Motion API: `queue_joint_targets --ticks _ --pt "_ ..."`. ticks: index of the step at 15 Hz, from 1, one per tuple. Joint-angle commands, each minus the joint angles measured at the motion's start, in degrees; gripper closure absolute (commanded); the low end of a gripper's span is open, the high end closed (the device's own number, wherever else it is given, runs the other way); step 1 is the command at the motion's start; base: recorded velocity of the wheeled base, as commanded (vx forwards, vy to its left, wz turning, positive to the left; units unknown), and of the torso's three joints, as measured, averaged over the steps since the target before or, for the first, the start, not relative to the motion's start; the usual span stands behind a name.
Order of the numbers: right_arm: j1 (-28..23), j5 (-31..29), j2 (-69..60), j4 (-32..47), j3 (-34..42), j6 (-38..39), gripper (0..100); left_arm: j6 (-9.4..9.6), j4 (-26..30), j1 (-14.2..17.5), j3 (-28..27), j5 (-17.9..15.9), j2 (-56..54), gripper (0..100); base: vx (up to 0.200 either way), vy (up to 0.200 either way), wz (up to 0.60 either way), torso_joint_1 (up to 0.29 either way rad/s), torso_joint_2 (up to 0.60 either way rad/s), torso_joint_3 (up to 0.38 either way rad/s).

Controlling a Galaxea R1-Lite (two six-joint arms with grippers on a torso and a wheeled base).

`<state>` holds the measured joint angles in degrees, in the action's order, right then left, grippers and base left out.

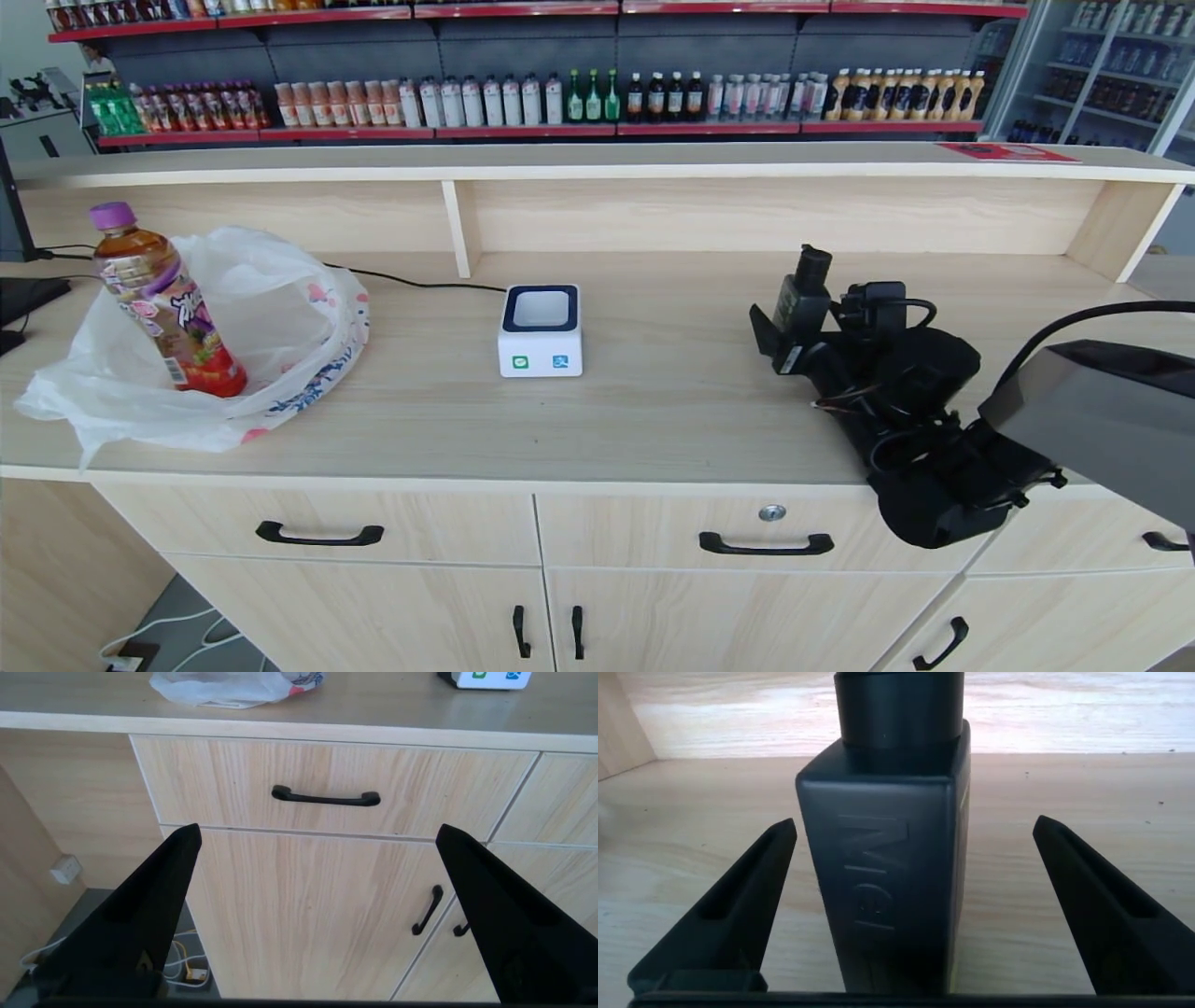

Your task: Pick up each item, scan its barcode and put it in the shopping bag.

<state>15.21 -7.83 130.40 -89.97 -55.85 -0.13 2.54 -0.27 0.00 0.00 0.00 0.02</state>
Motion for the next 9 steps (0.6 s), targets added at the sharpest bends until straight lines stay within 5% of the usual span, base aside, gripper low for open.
queue_joint_targets --ticks 1,2,3,9 --pt "-0.2 -0.2 0.9 0.0 -1.5 -0.1 0 -0.07 0.0 0.0 0.0 0.0 0.1 0 0.000 0.000 0.00 0.000 0.00 0.000" --pt "-0.2 -0.2 0.8 0.0 -1.2 0.0 0 0.01 0.0 0.0 0.0 0.0 0.1 0 0.000 0.000 0.00 0.000 0.00 0.000" --pt "-0.2 -0.1 0.7 0.0 -1.1 0.0 100 0.10 0.0 0.0 0.0 0.0 0.1 0 0.000 0.000 0.00 0.000 0.00 0.000" --pt "-0.2 -0.1 0.6 0.0 -1.0 0.4 100 0.10 0.0 0.0 0.0 0.0 0.1 0 0.000 0.000 0.00 0.000 0.00 0.000"
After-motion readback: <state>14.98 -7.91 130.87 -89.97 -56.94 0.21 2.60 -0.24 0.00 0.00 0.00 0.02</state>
